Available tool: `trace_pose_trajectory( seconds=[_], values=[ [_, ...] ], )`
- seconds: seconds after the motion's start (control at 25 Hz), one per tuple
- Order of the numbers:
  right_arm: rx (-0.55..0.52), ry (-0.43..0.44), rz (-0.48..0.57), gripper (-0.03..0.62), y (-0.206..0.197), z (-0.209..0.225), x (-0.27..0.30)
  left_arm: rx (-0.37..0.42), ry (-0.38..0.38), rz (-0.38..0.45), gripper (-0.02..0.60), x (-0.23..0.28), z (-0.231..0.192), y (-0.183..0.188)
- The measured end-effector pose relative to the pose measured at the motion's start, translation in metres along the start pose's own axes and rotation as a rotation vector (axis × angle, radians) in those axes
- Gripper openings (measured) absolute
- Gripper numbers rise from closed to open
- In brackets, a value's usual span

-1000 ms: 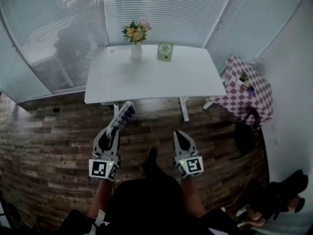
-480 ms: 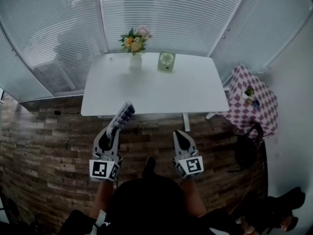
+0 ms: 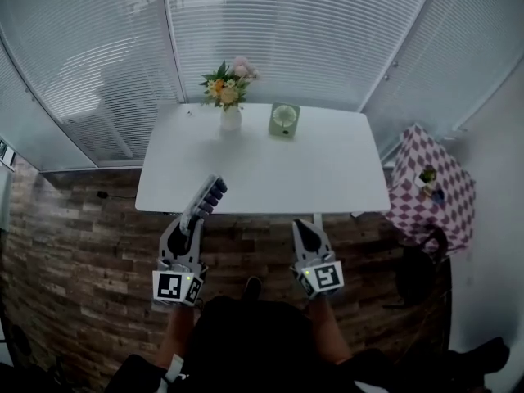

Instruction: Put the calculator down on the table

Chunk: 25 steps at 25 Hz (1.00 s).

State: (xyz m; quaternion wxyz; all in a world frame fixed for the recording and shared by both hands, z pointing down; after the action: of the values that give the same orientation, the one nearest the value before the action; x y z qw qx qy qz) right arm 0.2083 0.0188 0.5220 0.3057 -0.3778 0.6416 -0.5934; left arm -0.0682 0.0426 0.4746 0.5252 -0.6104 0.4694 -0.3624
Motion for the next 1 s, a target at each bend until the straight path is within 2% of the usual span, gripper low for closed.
trace_pose_trajectory(
  seconds=[0.24,0.48,0.64,1.0],
  values=[
    [-0.014,0.027,-0.015,0.006,-0.003,0.01,0.028,-0.011,0.029,-0.014,0.1,0.019,-0.009,-0.005],
    [0.021,0.085,-0.005,0.006,-0.008,0.008,0.046,-0.008,0.028,0.003,0.1,0.03,-0.013,-0.004],
    [-0.019,0.054,-0.033,0.006,-0.009,0.017,0.063,0.004,0.03,-0.001,0.1,0.046,-0.024,-0.006],
    [-0.045,0.015,-0.015,0.006,0.002,0.03,0.135,0.0,-0.003,0.0,0.1,0.111,-0.076,-0.004]
  ],
)
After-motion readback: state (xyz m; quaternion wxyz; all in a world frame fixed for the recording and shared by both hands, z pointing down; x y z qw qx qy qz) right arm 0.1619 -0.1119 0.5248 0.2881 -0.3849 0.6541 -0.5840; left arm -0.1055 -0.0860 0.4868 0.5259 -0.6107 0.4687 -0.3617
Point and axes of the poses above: the fingertips, and each gripper's own axes: x forward along the fingers, z to its right, y out of its top, the point moved 3 cm from there along -x, backward along the fingers, and after that the axes turned 6 degrees about -x, right-handed, at the moved point
